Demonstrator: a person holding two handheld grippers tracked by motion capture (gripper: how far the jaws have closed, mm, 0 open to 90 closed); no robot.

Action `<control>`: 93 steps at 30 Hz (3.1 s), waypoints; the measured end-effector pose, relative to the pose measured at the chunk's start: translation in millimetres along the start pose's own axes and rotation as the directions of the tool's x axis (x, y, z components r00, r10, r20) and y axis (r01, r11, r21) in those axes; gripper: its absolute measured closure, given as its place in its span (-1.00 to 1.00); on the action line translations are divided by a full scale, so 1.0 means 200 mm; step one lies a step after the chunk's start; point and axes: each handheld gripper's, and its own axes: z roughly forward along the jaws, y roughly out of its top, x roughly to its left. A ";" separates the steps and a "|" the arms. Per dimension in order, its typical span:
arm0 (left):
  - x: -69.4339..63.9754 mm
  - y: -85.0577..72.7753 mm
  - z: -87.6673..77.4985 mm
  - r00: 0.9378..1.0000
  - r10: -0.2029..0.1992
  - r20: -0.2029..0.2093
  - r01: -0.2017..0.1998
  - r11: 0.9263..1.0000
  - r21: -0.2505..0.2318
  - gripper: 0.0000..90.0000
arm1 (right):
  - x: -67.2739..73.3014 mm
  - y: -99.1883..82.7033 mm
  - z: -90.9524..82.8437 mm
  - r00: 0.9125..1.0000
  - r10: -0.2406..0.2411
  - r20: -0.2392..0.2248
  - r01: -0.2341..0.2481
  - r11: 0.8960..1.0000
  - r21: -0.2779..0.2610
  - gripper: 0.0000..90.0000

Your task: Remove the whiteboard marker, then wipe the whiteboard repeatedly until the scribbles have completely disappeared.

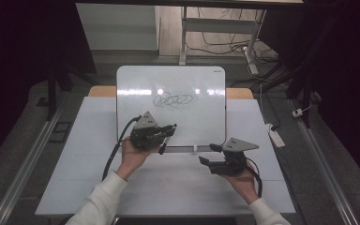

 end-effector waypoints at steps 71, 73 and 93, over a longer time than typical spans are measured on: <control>0.06 -0.59 -0.51 0.977 -0.119 -0.179 0.144 0.980 0.137 -0.36 | -0.01 0.20 0.14 0.996 0.053 -0.067 -0.063 0.986 -0.153 0.72; 0.07 -0.63 -0.55 0.975 -0.133 -0.180 0.161 0.976 0.148 -0.40 | -0.01 0.20 0.13 0.997 0.044 -0.064 -0.054 0.984 -0.170 0.72; 0.14 -0.72 -0.57 0.966 -0.172 -0.192 0.206 0.963 0.176 -0.45 | -0.18 0.32 0.14 0.997 0.009 0.073 0.009 0.970 -0.245 0.72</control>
